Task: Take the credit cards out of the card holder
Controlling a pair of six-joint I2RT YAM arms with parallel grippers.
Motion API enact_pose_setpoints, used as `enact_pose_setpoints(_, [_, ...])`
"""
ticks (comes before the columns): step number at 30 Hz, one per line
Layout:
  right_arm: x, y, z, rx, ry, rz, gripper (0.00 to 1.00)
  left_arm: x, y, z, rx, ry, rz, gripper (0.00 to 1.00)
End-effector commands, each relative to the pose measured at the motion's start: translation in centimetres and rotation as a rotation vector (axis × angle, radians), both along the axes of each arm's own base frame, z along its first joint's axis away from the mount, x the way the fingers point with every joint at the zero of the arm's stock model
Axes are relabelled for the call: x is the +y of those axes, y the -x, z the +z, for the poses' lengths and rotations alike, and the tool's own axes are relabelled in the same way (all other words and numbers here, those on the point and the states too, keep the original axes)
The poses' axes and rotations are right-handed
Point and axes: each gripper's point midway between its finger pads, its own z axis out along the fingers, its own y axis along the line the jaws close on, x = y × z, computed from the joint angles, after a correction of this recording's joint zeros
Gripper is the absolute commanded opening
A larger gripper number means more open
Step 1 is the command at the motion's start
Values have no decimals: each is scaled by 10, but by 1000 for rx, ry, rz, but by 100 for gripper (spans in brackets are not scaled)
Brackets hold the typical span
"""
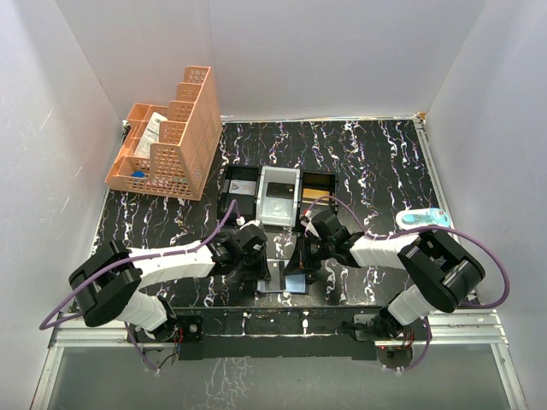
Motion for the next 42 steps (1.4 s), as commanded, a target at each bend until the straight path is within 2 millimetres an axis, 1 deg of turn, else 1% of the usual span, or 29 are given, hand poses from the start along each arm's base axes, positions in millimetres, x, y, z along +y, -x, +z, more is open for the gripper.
enact_pose_setpoints(1, [7,-8,14,-54,-51,-6,2,13,8,-14,23,-52,-6,18])
enact_pose_setpoints(4, [11,-6,18,-34,-91,1,6,8,10,-16,33,-33,-15,16])
enact_pose_setpoints(7, [16,-5,22,-22,-135,-14,14,7,11,-19,41,-35,-19,15])
enact_pose_setpoints(9, [19,-5,23,-23,-144,-14,19,8,13,-21,47,-40,-20,15])
enact_pose_setpoints(11, [21,-3,20,-18,-138,-6,20,7,13,-21,48,-40,-22,15])
enact_pose_setpoints(14, [20,-2,14,-14,-129,-5,19,8,14,-22,48,-41,-22,14])
enact_pose_setpoints(17, [19,-2,15,-19,-135,-17,8,8,14,-22,49,-46,-21,14])
enact_pose_setpoints(20, [16,-4,16,-45,-108,-15,2,10,14,-22,46,-51,-14,14])
enact_pose_setpoints(22, [13,-6,18,-69,-85,-1,2,13,14,-23,46,-63,-9,14])
enact_pose_setpoints(25, [10,-2,22,-78,-111,51,1,14,15,-23,47,-65,-11,14])
enact_pose_setpoints(28, [1,0,14,-62,-74,65,1,15,16,-24,44,-58,-6,14])
enact_pose_setpoints(32, [-1,4,12,-50,-73,75,2,13,15,-22,40,-47,-10,14])
enact_pose_setpoints(42, [-6,-2,24,-72,-96,37,3,10,14,-22,43,-48,-16,14])
